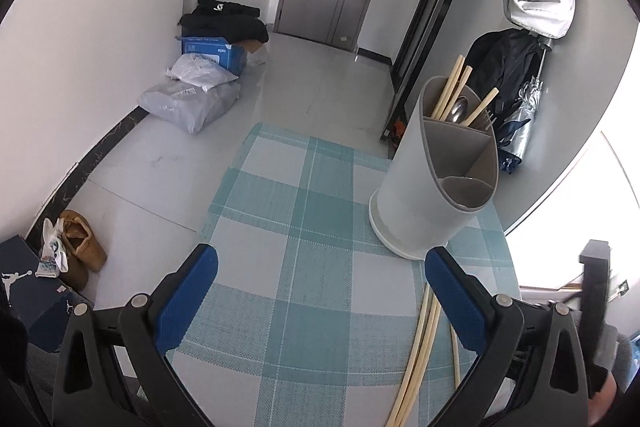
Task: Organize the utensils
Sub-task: 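Withdraw both tools and move toward the remaining chopsticks on the cloth, then close the right tool on one wooden chopstick while the left tool grasps another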
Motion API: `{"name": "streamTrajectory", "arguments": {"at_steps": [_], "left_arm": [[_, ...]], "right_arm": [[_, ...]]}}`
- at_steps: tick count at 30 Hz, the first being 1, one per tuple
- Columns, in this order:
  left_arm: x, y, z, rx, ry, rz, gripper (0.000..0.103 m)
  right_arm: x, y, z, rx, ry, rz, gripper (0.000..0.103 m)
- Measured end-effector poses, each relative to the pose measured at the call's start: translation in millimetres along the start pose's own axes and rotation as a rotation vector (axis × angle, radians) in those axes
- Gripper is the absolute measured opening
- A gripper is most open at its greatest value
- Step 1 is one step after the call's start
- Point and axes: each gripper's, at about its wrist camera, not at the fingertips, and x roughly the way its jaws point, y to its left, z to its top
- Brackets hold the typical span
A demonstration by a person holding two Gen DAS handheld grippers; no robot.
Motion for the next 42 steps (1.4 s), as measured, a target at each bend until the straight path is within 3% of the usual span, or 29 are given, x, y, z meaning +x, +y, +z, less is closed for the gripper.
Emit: {"name": "streamTrajectory", "arguments": {"at_steps": [8, 11, 18, 22, 26, 28, 34, 42], "left_arm": [[4, 8, 3, -0.025, 0.023, -0.002, 0.102], [6, 11, 4, -0.038, 0.034, -0.005, 0.102], [12, 12, 4, -0.036, 0.063, -0.003, 0.102], [18, 9, 1, -0.018, 0.092, -0.005, 0.102], [27, 0, -5, 0.019, 0.133, -0.009, 0.102], [35, -12, -10, 0.069, 0.165, -0.034, 0.102], [65, -48, -32, 0.241, 0.29, -0.019, 0.102], [92, -60, -50, 0.294, 0.39, 0.022, 0.102]], "right_arm": [[40, 18, 17, -0.126, 0.105, -0.035, 0.04], [43, 23, 21, -0.158, 0.089, -0.032, 0.028], [48, 21, 33, -0.161, 0.079, 0.0, 0.02], [49, 19, 36, -0.146, 0.063, 0.006, 0.008], [46, 11, 31, -0.11, 0.047, 0.046, 0.003], [40, -1, 30, -0.078, 0.042, 0.062, 0.003], [22, -40, 26, 0.085, -0.01, 0.147, 0.003], [-7, -102, 19, 0.318, -0.118, 0.331, 0.003]]}}
